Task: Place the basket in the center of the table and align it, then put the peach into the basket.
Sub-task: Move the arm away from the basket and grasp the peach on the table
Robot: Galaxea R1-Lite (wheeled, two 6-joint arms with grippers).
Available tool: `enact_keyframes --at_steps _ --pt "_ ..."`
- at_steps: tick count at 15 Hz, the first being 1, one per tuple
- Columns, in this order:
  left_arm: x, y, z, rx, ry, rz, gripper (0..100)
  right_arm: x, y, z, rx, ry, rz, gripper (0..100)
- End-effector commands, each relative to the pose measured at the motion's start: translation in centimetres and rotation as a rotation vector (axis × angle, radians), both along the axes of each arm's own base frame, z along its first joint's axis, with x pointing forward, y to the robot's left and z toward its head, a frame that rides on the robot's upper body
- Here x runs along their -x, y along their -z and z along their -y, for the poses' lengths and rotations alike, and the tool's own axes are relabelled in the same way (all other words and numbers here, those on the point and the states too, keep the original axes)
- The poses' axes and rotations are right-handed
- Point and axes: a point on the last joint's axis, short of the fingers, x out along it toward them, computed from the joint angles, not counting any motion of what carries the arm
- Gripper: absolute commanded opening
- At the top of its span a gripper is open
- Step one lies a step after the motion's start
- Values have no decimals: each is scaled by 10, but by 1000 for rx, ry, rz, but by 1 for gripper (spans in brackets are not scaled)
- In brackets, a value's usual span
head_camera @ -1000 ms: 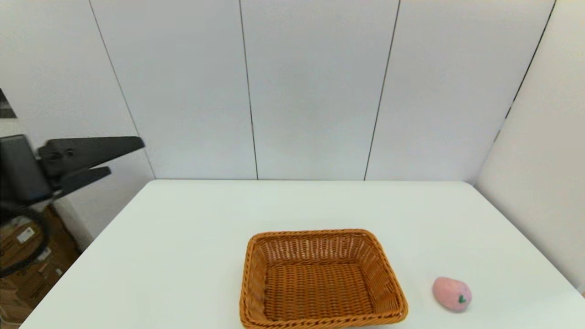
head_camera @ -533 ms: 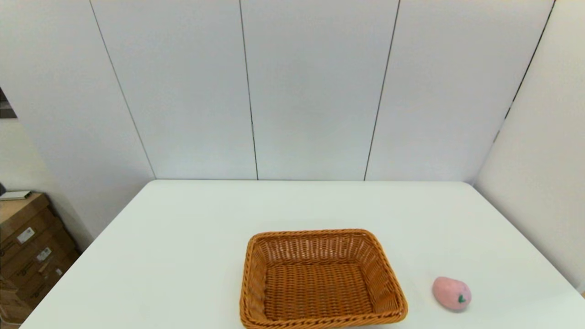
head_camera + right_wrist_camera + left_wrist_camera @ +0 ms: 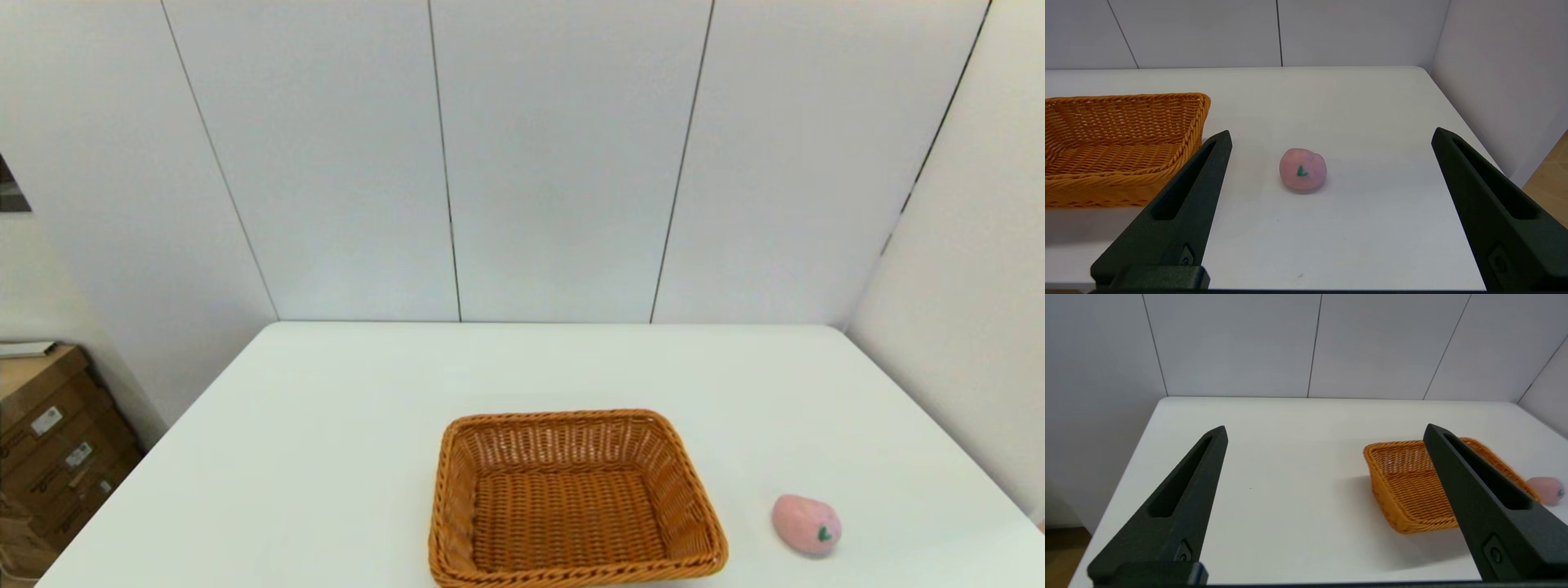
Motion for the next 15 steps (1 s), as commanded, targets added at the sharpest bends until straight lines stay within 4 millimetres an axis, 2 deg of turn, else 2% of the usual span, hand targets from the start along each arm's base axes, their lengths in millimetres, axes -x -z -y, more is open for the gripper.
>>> enact_keyframes --at_steps 1,5,7,9,10,12,14,15 --pt "13 46 1 -32 -78 19 100 0 0 0 0 0 0 100" --pt "12 101 0 -122 -113 0 100 0 0 0 0 0 0 100" --pt "8 106 -1 -121 -167 34 100 0 0 0 3 0 2 100" --pt "6 113 -2 -124 -191 -6 100 0 0 0 11 0 -3 100" --pt "6 113 -2 -118 -192 -5 100 3 -9 0 11 -5 26 100" --pt "6 113 -2 -125 -189 -4 100 7 -44 0 3 -12 22 100" --pt "6 113 -2 -121 -191 -5 100 -8 -78 0 5 -17 -75 100" --pt "6 113 -2 -116 -192 -5 100 -24 -89 0 21 -12 -155 100"
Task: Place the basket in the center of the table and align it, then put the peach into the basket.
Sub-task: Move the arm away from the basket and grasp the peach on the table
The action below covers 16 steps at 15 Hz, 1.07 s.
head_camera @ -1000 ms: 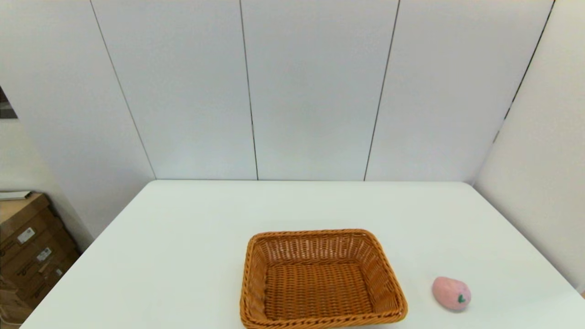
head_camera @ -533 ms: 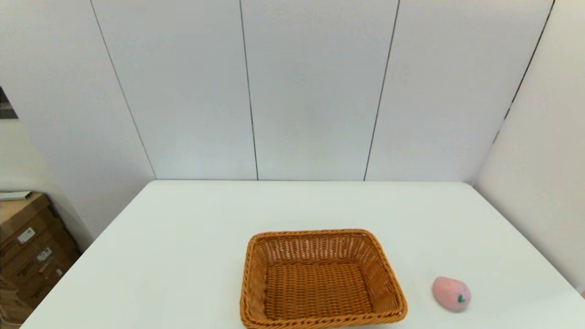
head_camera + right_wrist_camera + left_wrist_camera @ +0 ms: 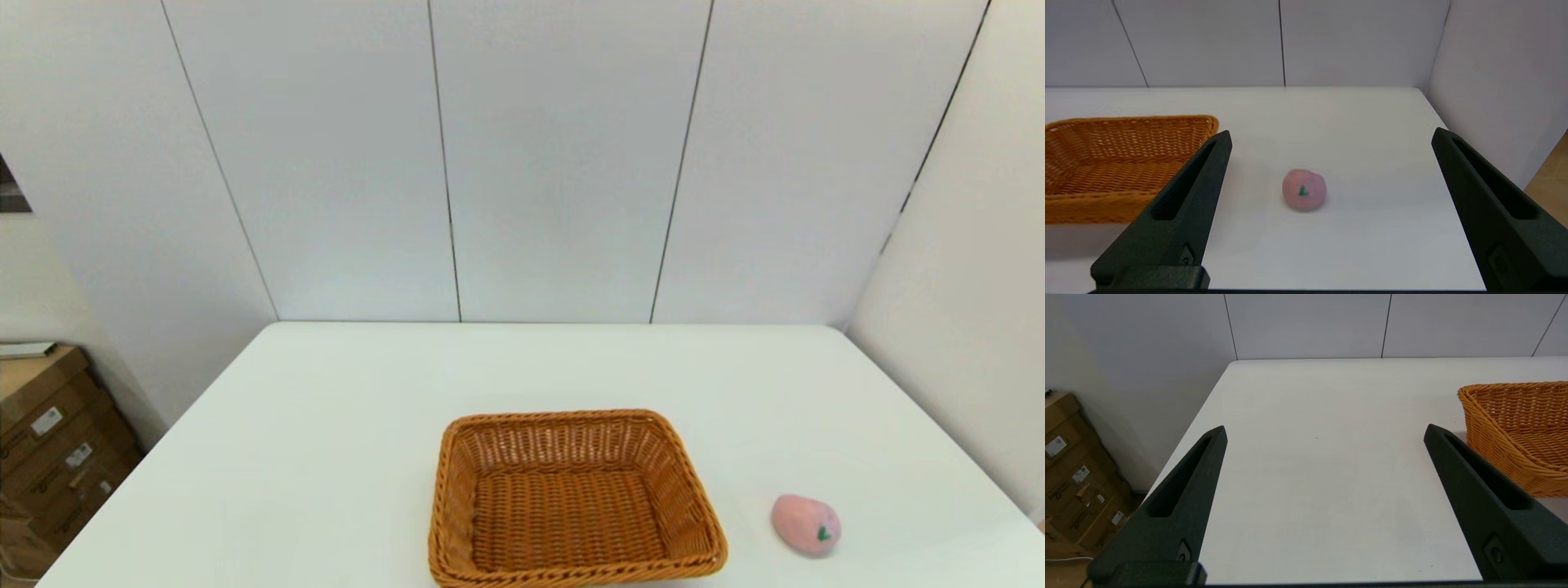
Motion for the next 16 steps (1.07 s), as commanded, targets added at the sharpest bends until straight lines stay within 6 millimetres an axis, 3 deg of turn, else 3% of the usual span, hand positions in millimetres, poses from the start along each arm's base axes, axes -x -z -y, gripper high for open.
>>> enact_keyframes --at_steps 1,5,9,16 --pt "0 0 0 8 -2 1 100 -56 -59 0 46 -1 -312 100" --pt "0 0 0 24 -10 1 100 -107 -43 -1 135 -38 -612 100" --pt "0 0 0 22 -16 1 100 -155 -11 -1 126 -56 -937 100" --pt "0 0 0 17 -16 1 100 -232 60 -3 138 -66 -1133 100"
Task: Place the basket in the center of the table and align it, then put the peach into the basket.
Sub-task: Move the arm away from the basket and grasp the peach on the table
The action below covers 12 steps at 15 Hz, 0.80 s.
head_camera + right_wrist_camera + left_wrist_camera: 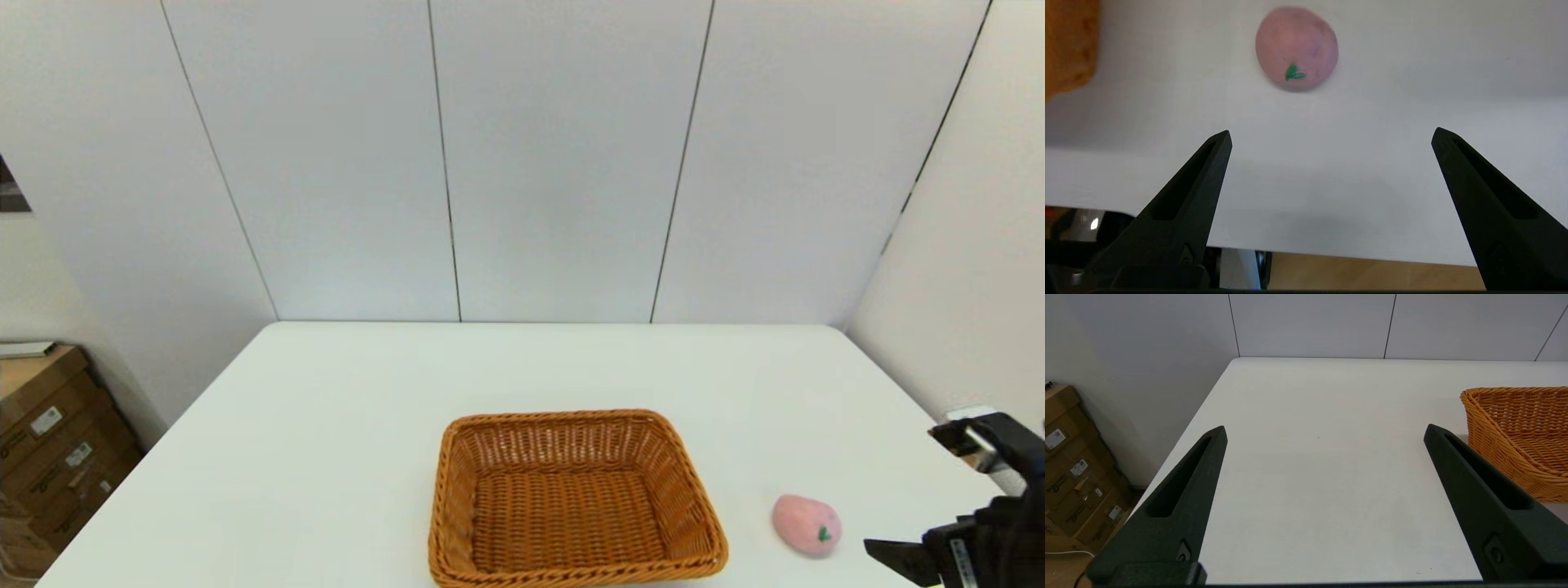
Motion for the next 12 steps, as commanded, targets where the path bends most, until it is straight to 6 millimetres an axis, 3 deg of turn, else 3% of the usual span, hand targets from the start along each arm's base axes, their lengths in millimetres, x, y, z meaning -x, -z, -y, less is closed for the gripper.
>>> enact_keyframes --at_steps 1,9,10,12 --pt "0 0 0 -1 -1 0 100 -53 63 -1 4 -7 -162 100" --pt "0 0 0 -4 -1 0 100 -71 81 -12 -1 -48 -151 100" --pt "0 0 0 -4 1 0 100 -70 82 -14 -1 -56 -155 0" --pt "0 0 0 -4 1 0 100 -70 79 -15 -13 -40 -134 0"
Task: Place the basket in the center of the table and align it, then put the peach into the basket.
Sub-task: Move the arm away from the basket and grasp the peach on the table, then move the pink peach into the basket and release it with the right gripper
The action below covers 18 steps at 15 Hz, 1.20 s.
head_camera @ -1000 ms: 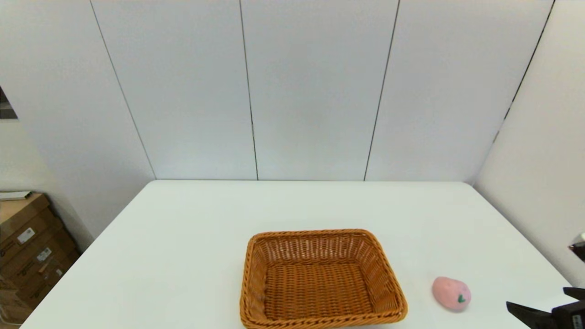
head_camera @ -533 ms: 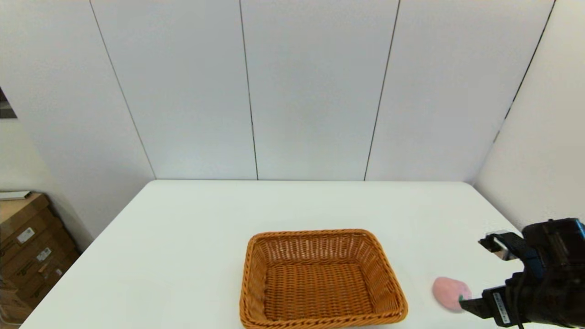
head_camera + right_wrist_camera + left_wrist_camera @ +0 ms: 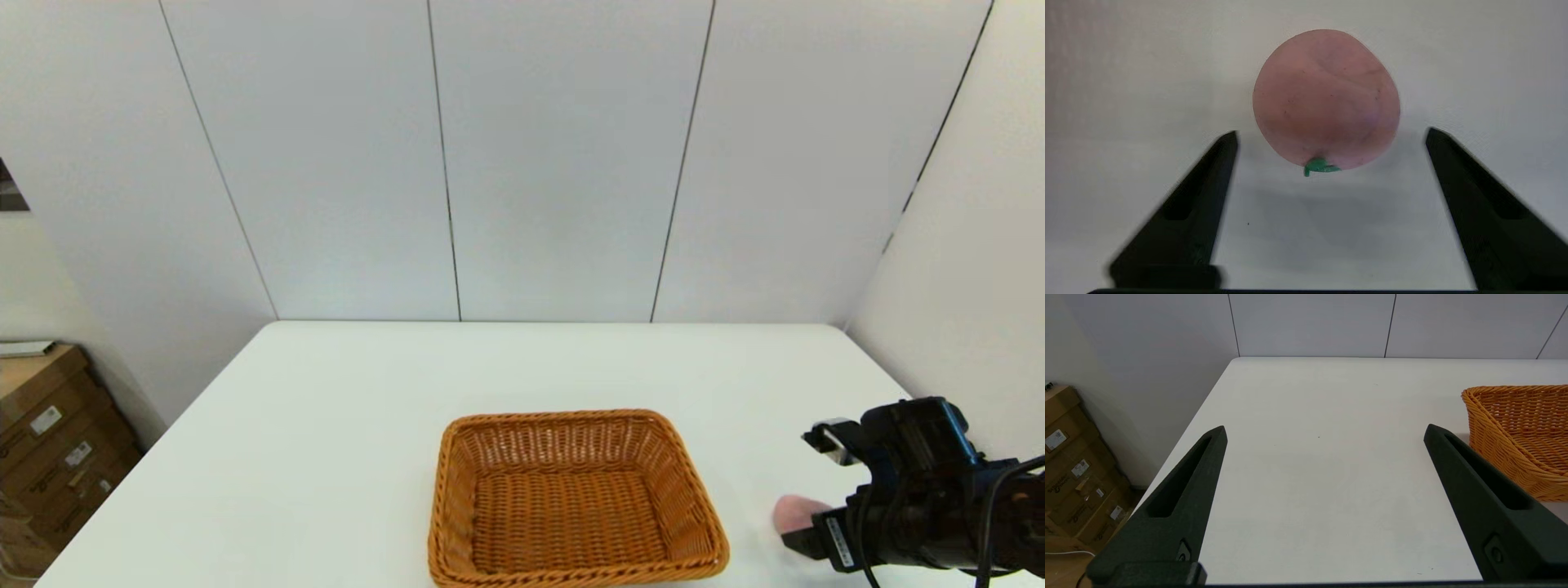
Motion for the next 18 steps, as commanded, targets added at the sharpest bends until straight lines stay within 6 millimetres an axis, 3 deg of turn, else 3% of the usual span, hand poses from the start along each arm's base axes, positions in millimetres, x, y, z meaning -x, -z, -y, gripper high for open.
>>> enact_keyframes --at_steps 1,9,11,14,16,18 --pt "0 0 0 0 -1 0 100 -2 1 -2 -12 8 21 0" --pt "0 0 0 3 -3 0 100 1 1 -3 -21 8 136 0" --pt "0 0 0 6 -3 2 100 -1 -16 -4 -48 14 303 0" --pt "0 0 0 6 -3 2 100 -2 -69 -42 -160 -96 554 0" --pt "0 0 0 3 -1 2 100 -1 -100 -79 -184 -202 576 0" --pt "0 0 0 4 -1 0 100 2 -114 -110 -219 -276 520 0"
